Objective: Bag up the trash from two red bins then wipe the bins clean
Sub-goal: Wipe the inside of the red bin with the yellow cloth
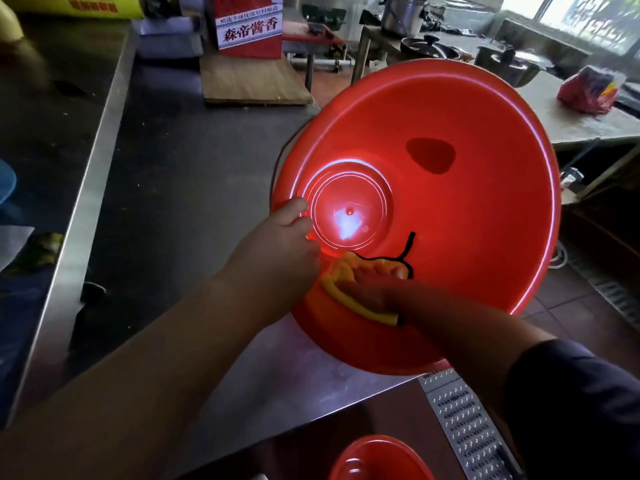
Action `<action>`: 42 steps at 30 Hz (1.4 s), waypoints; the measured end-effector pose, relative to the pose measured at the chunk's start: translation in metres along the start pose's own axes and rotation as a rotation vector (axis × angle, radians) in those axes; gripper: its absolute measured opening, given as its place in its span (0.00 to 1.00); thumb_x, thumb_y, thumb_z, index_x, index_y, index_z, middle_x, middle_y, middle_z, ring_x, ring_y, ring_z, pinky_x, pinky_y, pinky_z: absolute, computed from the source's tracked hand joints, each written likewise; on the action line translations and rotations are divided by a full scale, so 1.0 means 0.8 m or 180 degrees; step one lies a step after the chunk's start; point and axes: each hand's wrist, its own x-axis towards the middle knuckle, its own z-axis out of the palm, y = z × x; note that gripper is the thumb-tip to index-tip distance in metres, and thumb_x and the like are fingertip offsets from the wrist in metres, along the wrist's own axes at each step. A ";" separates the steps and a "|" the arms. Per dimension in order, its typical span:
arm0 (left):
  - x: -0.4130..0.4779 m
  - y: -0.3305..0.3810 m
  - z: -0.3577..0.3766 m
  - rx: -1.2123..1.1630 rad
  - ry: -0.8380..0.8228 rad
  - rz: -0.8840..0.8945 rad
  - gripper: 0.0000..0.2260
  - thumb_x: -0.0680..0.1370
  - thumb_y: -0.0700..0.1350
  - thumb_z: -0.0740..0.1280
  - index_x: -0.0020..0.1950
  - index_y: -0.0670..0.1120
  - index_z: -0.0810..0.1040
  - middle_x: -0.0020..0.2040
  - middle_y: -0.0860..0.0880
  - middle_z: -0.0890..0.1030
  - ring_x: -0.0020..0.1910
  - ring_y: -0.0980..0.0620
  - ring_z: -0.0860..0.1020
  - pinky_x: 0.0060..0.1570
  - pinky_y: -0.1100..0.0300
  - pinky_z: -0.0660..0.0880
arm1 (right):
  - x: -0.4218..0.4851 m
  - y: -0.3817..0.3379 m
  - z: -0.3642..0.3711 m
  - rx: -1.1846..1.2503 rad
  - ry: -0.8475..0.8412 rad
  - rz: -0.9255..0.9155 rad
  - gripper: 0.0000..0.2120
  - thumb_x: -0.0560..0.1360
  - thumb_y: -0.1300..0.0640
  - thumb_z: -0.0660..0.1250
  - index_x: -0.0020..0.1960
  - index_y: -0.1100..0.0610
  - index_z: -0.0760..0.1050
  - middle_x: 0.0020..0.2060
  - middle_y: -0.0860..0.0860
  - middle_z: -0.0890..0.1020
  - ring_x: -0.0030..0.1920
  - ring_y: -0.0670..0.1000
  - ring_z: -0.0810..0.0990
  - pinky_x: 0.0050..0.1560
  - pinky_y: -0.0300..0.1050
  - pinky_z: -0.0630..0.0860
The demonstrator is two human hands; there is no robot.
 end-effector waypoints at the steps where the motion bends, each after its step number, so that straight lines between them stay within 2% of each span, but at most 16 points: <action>1: -0.001 -0.001 0.000 0.0006 -0.0013 -0.0035 0.18 0.68 0.36 0.51 0.26 0.45 0.78 0.25 0.49 0.75 0.30 0.47 0.74 0.57 0.50 0.70 | -0.001 -0.003 -0.004 -0.0071 -0.0075 0.0047 0.42 0.70 0.27 0.36 0.78 0.47 0.50 0.77 0.57 0.49 0.75 0.66 0.47 0.72 0.66 0.47; 3: -0.005 -0.002 0.000 -0.0058 -0.0106 -0.0076 0.18 0.68 0.37 0.50 0.26 0.45 0.77 0.25 0.49 0.75 0.30 0.47 0.74 0.56 0.49 0.67 | -0.007 0.000 -0.006 -0.0103 -0.0045 0.0056 0.31 0.78 0.35 0.40 0.78 0.46 0.51 0.77 0.57 0.53 0.75 0.65 0.52 0.71 0.65 0.50; 6: -0.009 -0.004 -0.001 -0.0023 -0.0268 -0.0079 0.18 0.67 0.38 0.50 0.26 0.46 0.77 0.25 0.49 0.75 0.30 0.46 0.74 0.58 0.48 0.67 | -0.039 -0.001 -0.012 -0.0009 -0.0051 -0.0124 0.24 0.81 0.41 0.42 0.76 0.43 0.52 0.75 0.56 0.58 0.74 0.60 0.57 0.70 0.62 0.54; 8: -0.012 -0.005 -0.002 -0.0008 -0.0345 -0.0072 0.18 0.67 0.38 0.50 0.27 0.46 0.78 0.25 0.49 0.76 0.31 0.46 0.75 0.59 0.48 0.67 | -0.070 0.002 -0.010 -0.0100 -0.0037 -0.0343 0.29 0.79 0.35 0.43 0.75 0.45 0.56 0.74 0.54 0.62 0.73 0.57 0.60 0.70 0.59 0.56; 11: -0.016 -0.008 -0.003 0.0034 -0.0398 -0.0035 0.18 0.66 0.39 0.50 0.27 0.46 0.78 0.25 0.49 0.76 0.31 0.46 0.75 0.59 0.48 0.70 | -0.124 0.004 -0.012 -0.0007 0.0065 -0.0581 0.47 0.65 0.24 0.39 0.73 0.50 0.61 0.71 0.50 0.67 0.71 0.53 0.64 0.69 0.57 0.58; 14: -0.018 -0.013 -0.002 0.0094 -0.0462 -0.0020 0.18 0.65 0.39 0.50 0.26 0.45 0.78 0.25 0.50 0.75 0.31 0.46 0.75 0.60 0.48 0.70 | -0.171 0.014 -0.014 -0.0434 0.0341 -0.0930 0.48 0.63 0.22 0.37 0.70 0.49 0.65 0.68 0.49 0.72 0.67 0.51 0.69 0.66 0.52 0.63; 17: -0.018 -0.020 -0.003 0.0148 -0.0584 -0.0066 0.18 0.64 0.39 0.49 0.25 0.45 0.77 0.23 0.50 0.74 0.29 0.46 0.75 0.60 0.46 0.71 | -0.196 0.023 -0.016 -0.1038 0.0968 -0.0922 0.49 0.62 0.21 0.38 0.71 0.49 0.66 0.66 0.47 0.74 0.63 0.53 0.74 0.63 0.49 0.66; 19: -0.014 -0.026 -0.006 0.0130 -0.0640 -0.0095 0.17 0.62 0.40 0.49 0.24 0.45 0.77 0.23 0.50 0.74 0.28 0.46 0.75 0.59 0.42 0.71 | -0.195 0.024 -0.013 -0.1168 0.1554 -0.1039 0.43 0.66 0.23 0.45 0.62 0.52 0.75 0.53 0.51 0.82 0.49 0.56 0.81 0.52 0.51 0.73; 21: -0.013 -0.031 -0.011 0.0128 -0.0782 -0.0110 0.10 0.60 0.39 0.57 0.24 0.46 0.77 0.23 0.50 0.73 0.29 0.45 0.75 0.60 0.39 0.69 | -0.186 0.025 -0.003 -0.1251 0.2032 -0.1151 0.34 0.68 0.28 0.53 0.50 0.55 0.79 0.39 0.51 0.83 0.36 0.57 0.82 0.39 0.49 0.77; 24: -0.014 -0.038 -0.010 0.0099 -0.0802 -0.0110 0.10 0.60 0.37 0.59 0.25 0.47 0.78 0.23 0.50 0.73 0.29 0.45 0.75 0.62 0.35 0.62 | -0.174 0.010 0.009 -0.1289 0.2247 -0.1300 0.27 0.68 0.33 0.57 0.42 0.56 0.78 0.32 0.51 0.79 0.28 0.56 0.78 0.30 0.46 0.75; 29: -0.012 -0.040 -0.006 0.0094 -0.0676 -0.0126 0.10 0.60 0.37 0.60 0.28 0.47 0.80 0.25 0.50 0.75 0.31 0.45 0.76 0.64 0.37 0.55 | -0.171 0.004 0.024 -0.1248 0.2308 -0.1248 0.25 0.63 0.39 0.56 0.44 0.58 0.78 0.33 0.52 0.79 0.28 0.56 0.78 0.26 0.45 0.74; 33: -0.008 -0.037 0.000 0.0139 -0.0435 -0.0157 0.19 0.66 0.41 0.50 0.29 0.48 0.81 0.26 0.49 0.76 0.32 0.44 0.77 0.67 0.39 0.57 | -0.171 0.009 0.024 -0.1133 0.2420 -0.1324 0.24 0.60 0.46 0.55 0.43 0.60 0.79 0.32 0.53 0.79 0.27 0.56 0.78 0.25 0.44 0.74; 35: -0.010 -0.033 0.001 0.0170 -0.0455 -0.0337 0.18 0.67 0.41 0.54 0.38 0.46 0.84 0.33 0.47 0.80 0.40 0.41 0.80 0.70 0.43 0.53 | -0.172 0.009 0.026 -0.1086 0.2548 -0.1408 0.23 0.60 0.47 0.56 0.43 0.61 0.79 0.32 0.53 0.80 0.27 0.56 0.78 0.24 0.44 0.74; 37: -0.011 -0.023 0.000 0.0190 -0.0525 -0.0466 0.18 0.66 0.41 0.59 0.48 0.46 0.84 0.42 0.45 0.82 0.50 0.39 0.80 0.70 0.41 0.50 | -0.172 0.006 0.026 -0.1006 0.2689 -0.1446 0.22 0.60 0.48 0.56 0.43 0.61 0.79 0.32 0.53 0.80 0.28 0.56 0.78 0.24 0.43 0.74; 40: -0.003 0.013 -0.002 0.0193 -0.0670 -0.0398 0.20 0.63 0.45 0.54 0.43 0.45 0.84 0.36 0.46 0.81 0.44 0.41 0.81 0.63 0.35 0.53 | -0.172 -0.003 0.012 -0.0786 0.2823 -0.1330 0.22 0.60 0.47 0.58 0.43 0.61 0.79 0.33 0.53 0.81 0.30 0.57 0.79 0.25 0.44 0.75; 42: 0.002 0.034 0.005 0.0115 -0.0649 -0.0422 0.20 0.63 0.45 0.51 0.39 0.44 0.82 0.34 0.46 0.78 0.41 0.42 0.80 0.64 0.34 0.52 | -0.173 -0.008 -0.001 -0.0644 0.2826 -0.1196 0.21 0.61 0.46 0.59 0.43 0.60 0.79 0.33 0.53 0.81 0.32 0.57 0.80 0.26 0.45 0.75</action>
